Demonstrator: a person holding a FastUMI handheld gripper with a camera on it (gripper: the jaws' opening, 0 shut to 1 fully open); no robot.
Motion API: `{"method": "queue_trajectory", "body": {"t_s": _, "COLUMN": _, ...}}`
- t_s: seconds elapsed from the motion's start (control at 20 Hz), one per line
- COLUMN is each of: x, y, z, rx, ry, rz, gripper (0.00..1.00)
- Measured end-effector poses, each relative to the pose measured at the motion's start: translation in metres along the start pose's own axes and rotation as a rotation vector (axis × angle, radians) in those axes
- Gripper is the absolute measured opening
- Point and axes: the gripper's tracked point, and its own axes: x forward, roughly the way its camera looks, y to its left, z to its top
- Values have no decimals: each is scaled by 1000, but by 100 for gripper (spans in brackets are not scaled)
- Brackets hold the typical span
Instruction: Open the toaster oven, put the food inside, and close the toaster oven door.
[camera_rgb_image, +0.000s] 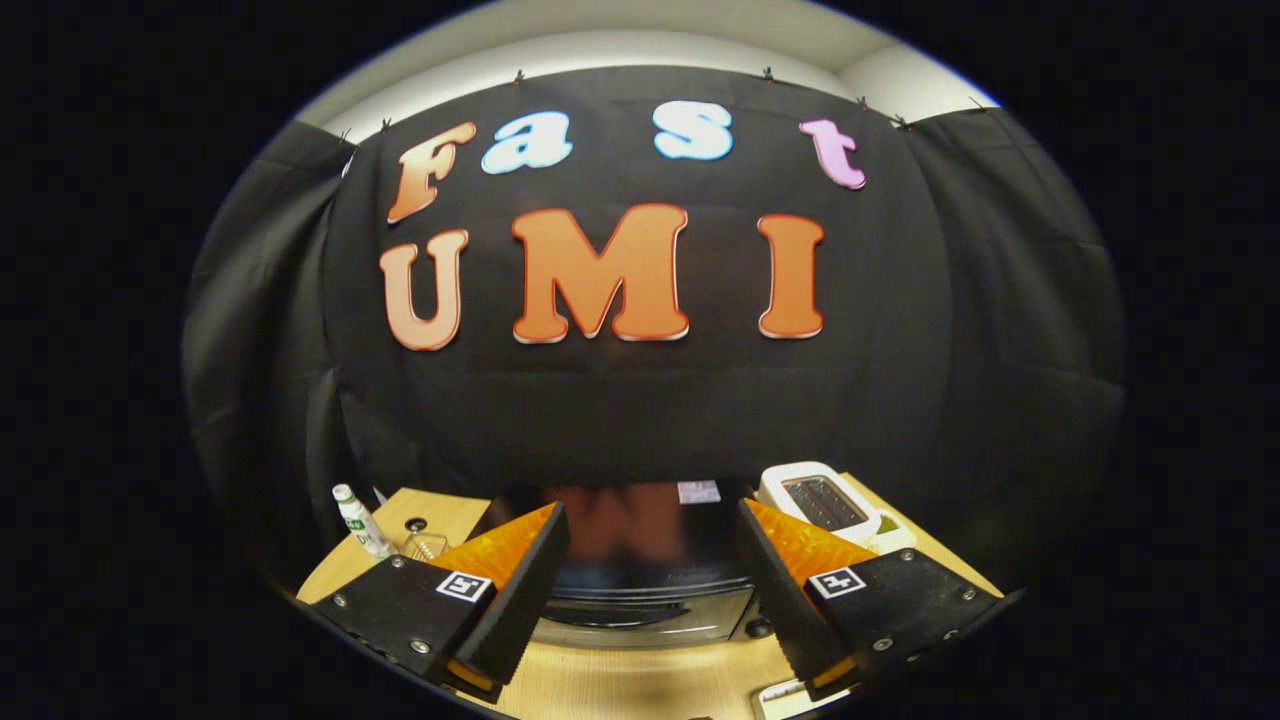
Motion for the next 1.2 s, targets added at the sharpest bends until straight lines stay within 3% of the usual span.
{"method": "queue_trajectory", "body": {"t_s": 0.15, "x": 21, "y": 12, "z": -45, "rx": -14, "ry": 118, "rz": 12, "gripper": 99}}
{"method": "queue_trajectory", "body": {"t_s": 0.4, "x": 29, "y": 25, "z": -82, "rx": 1, "ry": 218, "rz": 20, "gripper": 100}}
{"method": "queue_trajectory", "body": {"t_s": 0.7, "x": 24, "y": 26, "z": -83, "rx": -5, "ry": 202, "rz": 22, "gripper": 100}}
{"method": "queue_trajectory", "body": {"t_s": 1.2, "x": -30, "y": 23, "z": -117, "rx": -13, "ry": 232, "rz": 31, "gripper": 100}}
